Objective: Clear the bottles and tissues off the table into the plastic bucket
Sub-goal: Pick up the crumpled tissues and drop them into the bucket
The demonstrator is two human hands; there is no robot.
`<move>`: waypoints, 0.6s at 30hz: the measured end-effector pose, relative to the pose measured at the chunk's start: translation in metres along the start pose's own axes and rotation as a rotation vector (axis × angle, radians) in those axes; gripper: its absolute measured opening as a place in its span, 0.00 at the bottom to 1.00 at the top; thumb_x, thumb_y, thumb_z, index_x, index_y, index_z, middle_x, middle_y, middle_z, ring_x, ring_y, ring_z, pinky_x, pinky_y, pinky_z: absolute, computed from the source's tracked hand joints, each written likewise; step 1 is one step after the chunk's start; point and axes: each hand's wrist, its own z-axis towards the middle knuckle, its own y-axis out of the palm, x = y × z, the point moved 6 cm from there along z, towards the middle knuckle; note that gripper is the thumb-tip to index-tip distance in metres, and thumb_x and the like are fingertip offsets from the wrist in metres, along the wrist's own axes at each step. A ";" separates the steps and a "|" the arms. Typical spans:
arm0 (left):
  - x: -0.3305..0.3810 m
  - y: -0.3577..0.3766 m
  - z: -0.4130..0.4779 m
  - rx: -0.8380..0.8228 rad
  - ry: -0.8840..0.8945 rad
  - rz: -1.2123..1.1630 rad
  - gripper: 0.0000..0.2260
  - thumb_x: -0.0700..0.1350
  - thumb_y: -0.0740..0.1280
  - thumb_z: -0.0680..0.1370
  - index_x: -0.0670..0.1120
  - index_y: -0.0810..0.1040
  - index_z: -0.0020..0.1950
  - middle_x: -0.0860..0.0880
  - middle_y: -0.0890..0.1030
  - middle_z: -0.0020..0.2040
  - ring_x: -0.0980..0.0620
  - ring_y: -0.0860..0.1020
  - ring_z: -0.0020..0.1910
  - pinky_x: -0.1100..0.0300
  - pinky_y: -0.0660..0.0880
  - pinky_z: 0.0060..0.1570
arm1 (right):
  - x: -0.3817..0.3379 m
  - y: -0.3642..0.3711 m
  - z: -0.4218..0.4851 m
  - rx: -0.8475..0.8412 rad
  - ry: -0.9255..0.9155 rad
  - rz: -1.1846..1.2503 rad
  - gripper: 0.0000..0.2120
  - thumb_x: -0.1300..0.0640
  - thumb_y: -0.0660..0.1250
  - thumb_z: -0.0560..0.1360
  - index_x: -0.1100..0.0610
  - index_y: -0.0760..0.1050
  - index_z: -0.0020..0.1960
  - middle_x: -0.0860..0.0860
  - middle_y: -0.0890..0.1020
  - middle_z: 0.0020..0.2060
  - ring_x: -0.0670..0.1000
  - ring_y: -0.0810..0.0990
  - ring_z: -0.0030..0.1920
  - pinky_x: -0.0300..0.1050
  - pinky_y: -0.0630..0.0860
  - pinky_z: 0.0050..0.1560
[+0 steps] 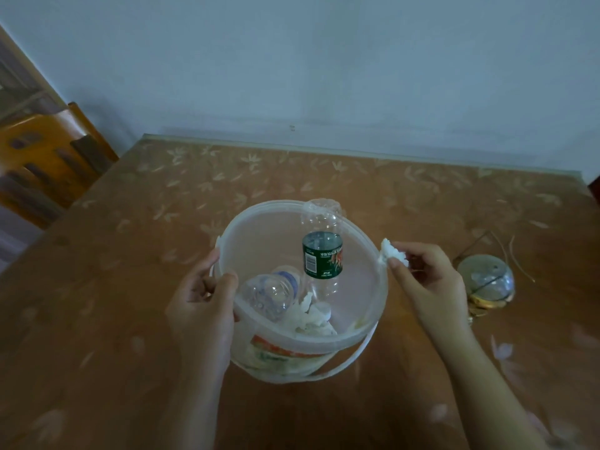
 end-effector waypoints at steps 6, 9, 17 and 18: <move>0.009 0.010 -0.034 -0.088 0.015 -0.012 0.17 0.40 0.69 0.70 0.64 0.82 0.45 0.60 0.71 0.26 0.63 0.69 0.22 0.71 0.69 0.25 | -0.018 -0.011 -0.035 -0.175 -0.042 -0.158 0.14 0.61 0.70 0.69 0.48 0.73 0.52 0.45 0.76 0.44 0.40 0.75 0.42 0.28 0.70 0.40; 0.011 0.008 -0.047 -0.102 -0.003 -0.030 0.14 0.46 0.69 0.66 0.65 0.82 0.46 0.59 0.72 0.26 0.62 0.70 0.24 0.70 0.71 0.27 | -0.018 -0.024 -0.050 -0.136 -0.042 -0.234 0.16 0.60 0.71 0.69 0.48 0.72 0.54 0.45 0.75 0.45 0.39 0.74 0.45 0.26 0.69 0.42; 0.017 -0.006 -0.070 -0.158 -0.019 -0.067 0.14 0.48 0.69 0.65 0.64 0.82 0.46 0.59 0.75 0.28 0.62 0.74 0.27 0.69 0.74 0.30 | 0.000 -0.063 -0.093 0.003 0.172 -0.222 0.13 0.56 0.69 0.71 0.49 0.73 0.55 0.45 0.75 0.47 0.45 0.76 0.45 0.33 0.70 0.40; 0.019 -0.007 -0.071 -0.167 -0.011 -0.073 0.14 0.47 0.69 0.65 0.64 0.82 0.46 0.59 0.75 0.27 0.63 0.74 0.26 0.69 0.73 0.30 | 0.001 -0.064 -0.100 0.000 0.207 -0.167 0.12 0.55 0.68 0.71 0.47 0.73 0.54 0.44 0.77 0.47 0.45 0.77 0.45 0.34 0.71 0.39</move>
